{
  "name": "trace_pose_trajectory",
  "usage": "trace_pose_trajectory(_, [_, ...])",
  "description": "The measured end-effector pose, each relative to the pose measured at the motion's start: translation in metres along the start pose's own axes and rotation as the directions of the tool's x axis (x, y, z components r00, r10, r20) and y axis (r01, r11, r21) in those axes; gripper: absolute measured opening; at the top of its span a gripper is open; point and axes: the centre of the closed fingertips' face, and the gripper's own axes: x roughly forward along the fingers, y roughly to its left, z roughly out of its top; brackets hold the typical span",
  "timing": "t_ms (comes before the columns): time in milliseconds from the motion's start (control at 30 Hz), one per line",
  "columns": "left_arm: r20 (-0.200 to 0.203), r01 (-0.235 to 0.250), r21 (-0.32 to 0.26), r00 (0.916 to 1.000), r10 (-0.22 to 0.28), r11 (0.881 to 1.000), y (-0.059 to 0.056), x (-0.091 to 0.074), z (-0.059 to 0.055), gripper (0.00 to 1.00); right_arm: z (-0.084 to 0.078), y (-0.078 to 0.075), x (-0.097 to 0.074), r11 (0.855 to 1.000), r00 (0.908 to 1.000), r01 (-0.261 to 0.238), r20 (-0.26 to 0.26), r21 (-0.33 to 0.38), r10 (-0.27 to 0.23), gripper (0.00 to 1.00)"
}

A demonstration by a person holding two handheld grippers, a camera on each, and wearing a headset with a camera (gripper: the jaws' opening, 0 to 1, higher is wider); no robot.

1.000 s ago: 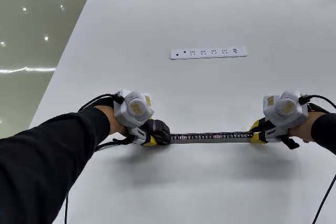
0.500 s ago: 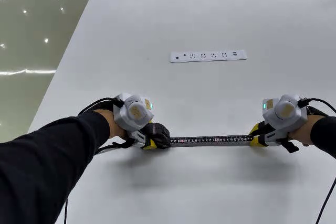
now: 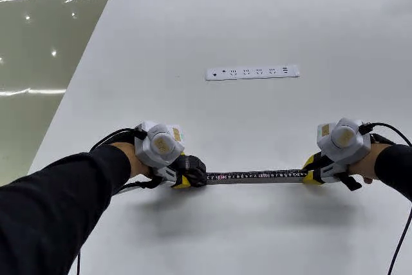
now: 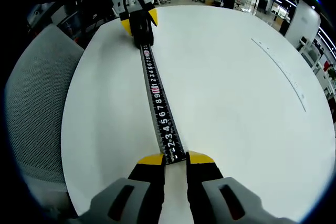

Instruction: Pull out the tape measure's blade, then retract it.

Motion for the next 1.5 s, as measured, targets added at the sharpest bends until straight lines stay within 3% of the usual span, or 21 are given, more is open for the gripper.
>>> trace_pose_trajectory(133, [0.009,-0.011,0.05,0.9999,0.01,0.999,0.002,0.0,0.003,0.35,0.002,0.0,0.002,1.0,0.9995,0.017,-0.026,-0.007,-0.017,0.11])
trace_pose_trajectory(233, [0.062,-0.039,-0.082,0.9971,0.044,0.996,0.002,-0.004,0.007,0.35,0.003,-0.001,0.003,1.0,0.9993,0.03,-0.024,0.008,-0.03,0.14])
trace_pose_trajectory(300, [0.058,-0.083,-0.153,0.994,0.093,0.985,0.01,-0.008,0.002,0.4,0.004,-0.002,0.004,0.998,0.999,0.044,-0.003,0.035,-0.044,0.16])
trace_pose_trajectory(367, [0.071,-0.127,-0.173,0.9875,0.141,0.977,0.017,-0.013,0.0,0.48,0.005,0.001,0.004,0.996,0.9988,0.042,0.022,0.073,-0.043,0.21])
trace_pose_trajectory(467, [0.105,-0.149,-0.308,0.9762,0.19,0.94,0.02,-0.029,-0.006,0.59,0.008,0.001,-0.002,0.992,0.9932,0.092,0.064,0.084,-0.098,0.28])
trace_pose_trajectory(533, [0.151,-0.161,-0.339,0.9633,0.222,0.927,0.021,-0.037,-0.008,0.74,0.011,0.003,-0.008,0.989,0.988,0.111,0.097,0.1,-0.12,0.3])
trace_pose_trajectory(600, [0.174,-0.227,-0.376,0.9349,0.309,0.898,0.028,-0.049,-0.016,0.89,0.012,0.007,-0.016,0.978,0.9809,0.116,0.135,0.172,-0.14,0.34])
trace_pose_trajectory(700, [0.234,-0.213,-0.49,0.902,0.363,0.845,0.021,-0.069,-0.02,0.97,0.005,0.009,-0.03,0.961,0.9715,0.138,0.157,0.239,-0.178,0.4])
trace_pose_trajectory(767, [0.209,-0.222,-0.541,0.8988,0.385,0.812,0.015,-0.077,-0.036,1.0,0.002,0.013,-0.04,0.954,0.9626,0.157,0.176,0.257,-0.206,0.44])
trace_pose_trajectory(800, [0.21,-0.217,-0.559,0.8966,0.39,0.8,0.012,-0.08,-0.041,1.0,0.001,0.014,-0.045,0.948,0.9559,0.17,0.189,0.27,-0.225,0.46])
trace_pose_trajectory(867, [0.246,-0.234,-0.574,0.8648,0.438,0.785,0.006,-0.095,-0.043,1.0,-0.001,0.013,-0.057,0.931,0.9324,0.222,0.216,0.291,-0.29,0.52])
trace_pose_trajectory(900, [0.247,-0.234,-0.592,0.8581,0.45,0.771,-0.001,-0.101,-0.049,1.0,-0.003,0.016,-0.064,0.918,0.9194,0.238,0.231,0.317,-0.319,0.56])
trace_pose_trajectory(933, [0.247,-0.216,-0.615,0.8607,0.445,0.758,-0.006,-0.103,-0.052,1.0,-0.003,0.018,-0.068,0.911,0.911,0.246,0.241,0.332,-0.334,0.58])
trace_pose_trajectory(967, [0.251,-0.209,-0.638,0.854,0.456,0.742,-0.011,-0.107,-0.059,1.0,-0.006,0.022,-0.075,0.902,0.898,0.266,0.252,0.341,-0.361,0.61])
trace_pose_trajectory(1033, [0.248,-0.228,-0.643,0.842,0.479,0.732,-0.017,-0.114,-0.067,1.0,-0.013,0.03,-0.08,0.894,0.8901,0.288,0.249,0.342,-0.382,0.67])
trace_pose_trajectory(1067, [0.241,-0.232,-0.649,0.8404,0.485,0.725,-0.023,-0.118,-0.074,1.0,-0.017,0.036,-0.085,0.886,0.8798,0.305,0.253,0.349,-0.403,0.71])
trace_pose_trajectory(1200, [0.22,-0.24,-0.699,0.824,0.522,0.673,-0.036,-0.13,-0.091,1.0,-0.035,0.055,-0.1,0.863,0.8619,0.334,0.248,0.378,-0.442,0.84])
trace_pose_trajectory(1300, [0.206,-0.245,-0.701,0.8299,0.519,0.67,-0.046,-0.136,-0.098,1.0,-0.052,0.065,-0.115,0.845,0.8484,0.35,0.246,0.404,-0.469,0.88])
trace_pose_trajectory(1367, [0.2,-0.247,-0.695,0.836,0.511,0.675,-0.05,-0.138,-0.098,1.0,-0.059,0.067,-0.121,0.832,0.8413,0.353,0.244,0.427,-0.482,0.92])
trace_pose_trajectory(1433, [0.219,-0.237,-0.682,0.837,0.501,0.692,-0.054,-0.141,-0.092,1.0,-0.066,0.07,-0.127,0.825,0.8353,0.359,0.244,0.435,-0.492,0.97])
trace_pose_trajectory(1500, [0.229,-0.225,-0.682,0.8375,0.496,0.695,-0.056,-0.144,-0.085,1.0,-0.071,0.07,-0.133,0.818,0.8267,0.364,0.25,0.445,-0.504,1.0])
